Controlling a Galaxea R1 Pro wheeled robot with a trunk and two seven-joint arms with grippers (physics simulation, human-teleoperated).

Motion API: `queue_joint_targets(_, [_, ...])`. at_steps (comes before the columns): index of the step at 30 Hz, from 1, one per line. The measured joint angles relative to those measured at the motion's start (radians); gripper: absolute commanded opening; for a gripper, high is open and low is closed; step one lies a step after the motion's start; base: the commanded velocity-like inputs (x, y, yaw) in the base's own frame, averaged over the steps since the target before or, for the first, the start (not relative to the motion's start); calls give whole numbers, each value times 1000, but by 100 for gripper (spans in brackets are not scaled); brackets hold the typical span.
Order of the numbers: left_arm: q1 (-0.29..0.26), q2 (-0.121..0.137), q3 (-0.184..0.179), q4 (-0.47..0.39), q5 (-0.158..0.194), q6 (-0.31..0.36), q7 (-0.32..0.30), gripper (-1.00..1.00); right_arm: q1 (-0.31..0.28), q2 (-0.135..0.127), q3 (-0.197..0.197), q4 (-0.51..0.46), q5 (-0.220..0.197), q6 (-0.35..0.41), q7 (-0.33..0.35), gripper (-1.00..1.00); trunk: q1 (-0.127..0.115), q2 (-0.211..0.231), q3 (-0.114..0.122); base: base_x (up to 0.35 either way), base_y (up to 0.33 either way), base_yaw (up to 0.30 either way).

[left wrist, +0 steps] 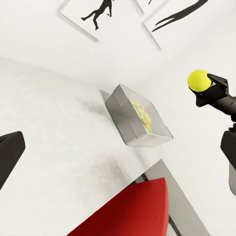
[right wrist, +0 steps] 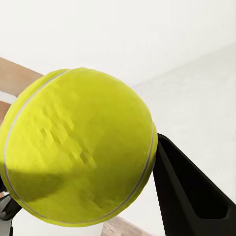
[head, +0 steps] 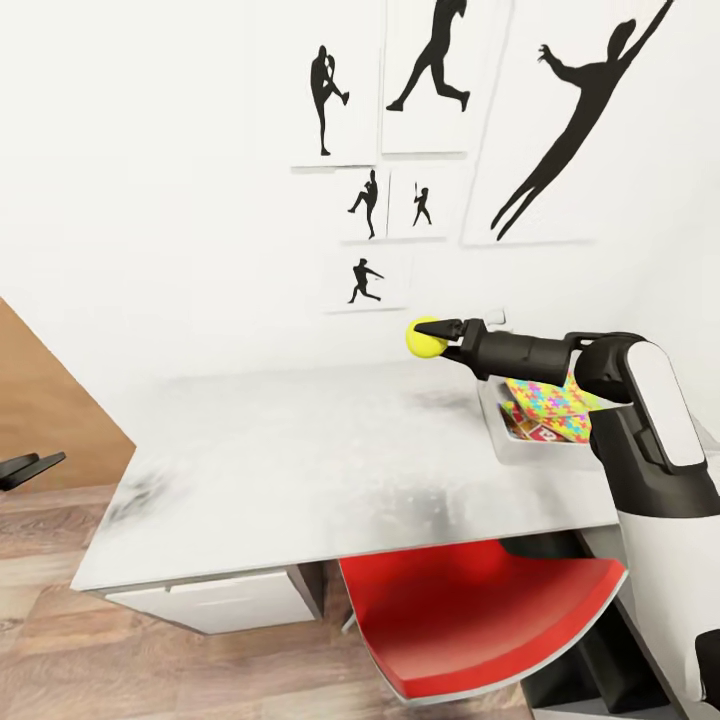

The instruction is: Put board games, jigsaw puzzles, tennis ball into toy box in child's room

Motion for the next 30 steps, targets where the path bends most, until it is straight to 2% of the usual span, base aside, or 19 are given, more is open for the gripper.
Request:
queue_joint_targets(24, [1, 0, 1, 1, 0, 0, 0, 100, 6, 8, 2, 0, 0, 0, -2, -100, 0, 0, 40, 0, -79, 0])
queue_joint_targets(30, [1, 1, 2, 3, 1, 0, 0, 100, 6, 10, 21, -1, 1, 0, -2, -100, 0, 0, 50, 0, -8, 0])
